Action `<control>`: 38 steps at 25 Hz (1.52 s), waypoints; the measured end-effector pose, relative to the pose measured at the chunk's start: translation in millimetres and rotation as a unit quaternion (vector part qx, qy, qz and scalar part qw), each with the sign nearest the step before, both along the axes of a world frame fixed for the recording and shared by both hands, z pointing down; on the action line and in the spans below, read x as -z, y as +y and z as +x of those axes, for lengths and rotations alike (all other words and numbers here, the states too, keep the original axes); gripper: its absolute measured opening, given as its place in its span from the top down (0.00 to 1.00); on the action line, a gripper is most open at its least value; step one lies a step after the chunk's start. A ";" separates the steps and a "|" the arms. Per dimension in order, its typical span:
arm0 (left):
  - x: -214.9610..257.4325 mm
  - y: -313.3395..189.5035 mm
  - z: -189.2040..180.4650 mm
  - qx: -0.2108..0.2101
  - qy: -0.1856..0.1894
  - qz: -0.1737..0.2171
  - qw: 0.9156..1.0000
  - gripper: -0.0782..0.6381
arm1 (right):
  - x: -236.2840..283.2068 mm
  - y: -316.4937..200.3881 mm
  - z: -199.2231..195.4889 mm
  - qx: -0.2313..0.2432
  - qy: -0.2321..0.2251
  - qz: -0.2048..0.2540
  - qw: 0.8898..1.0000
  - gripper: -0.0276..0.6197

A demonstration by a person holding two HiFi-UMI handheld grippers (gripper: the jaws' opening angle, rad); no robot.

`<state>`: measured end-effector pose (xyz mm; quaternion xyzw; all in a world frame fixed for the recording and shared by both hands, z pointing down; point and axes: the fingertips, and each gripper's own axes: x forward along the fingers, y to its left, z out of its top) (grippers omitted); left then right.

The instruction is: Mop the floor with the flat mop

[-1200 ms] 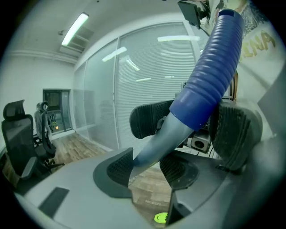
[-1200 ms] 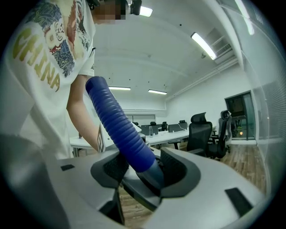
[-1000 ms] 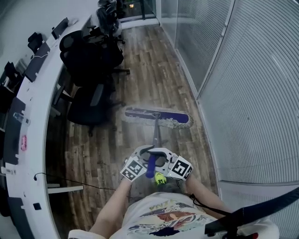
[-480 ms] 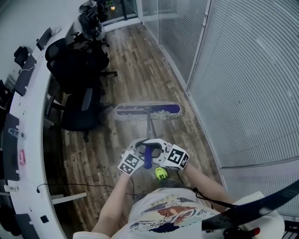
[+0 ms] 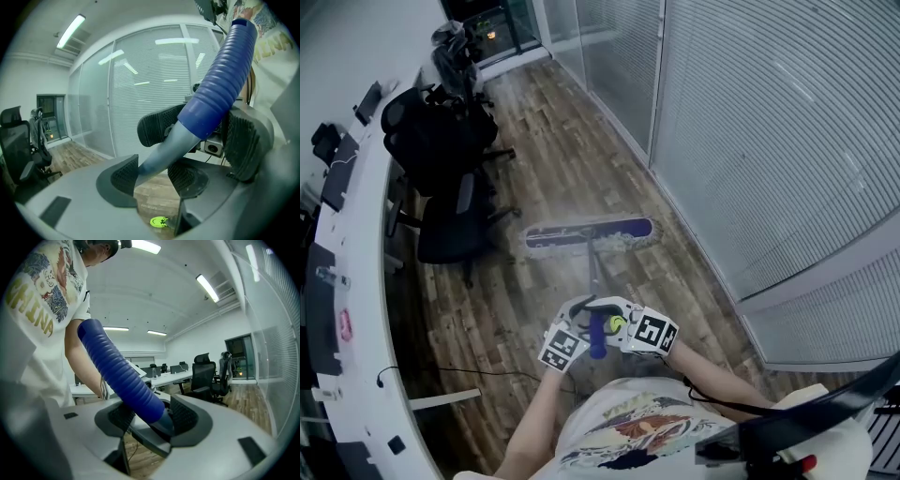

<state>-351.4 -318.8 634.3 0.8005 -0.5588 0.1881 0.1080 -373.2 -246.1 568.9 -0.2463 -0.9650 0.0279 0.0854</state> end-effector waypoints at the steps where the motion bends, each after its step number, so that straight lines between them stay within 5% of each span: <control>1: -0.9 19.3 14.3 -0.005 -0.001 -0.001 1.000 0.65 | 0.1 19.5 13.4 -0.003 -0.001 -0.002 1.000 0.63; 10: 10.1 152.3 127.5 -0.026 0.007 -0.006 1.000 0.65 | 12.2 151.5 122.6 -0.013 0.006 -0.010 1.000 0.63; 27: 20.7 219.3 327.3 -0.012 0.003 -0.025 1.000 0.65 | 28.4 214.6 324.7 -0.014 0.005 -0.032 0.999 0.63; 38: 8.9 229.0 314.5 -0.051 -0.026 -0.031 0.998 0.65 | 18.0 222.7 310.1 0.003 -0.011 -0.052 0.999 0.59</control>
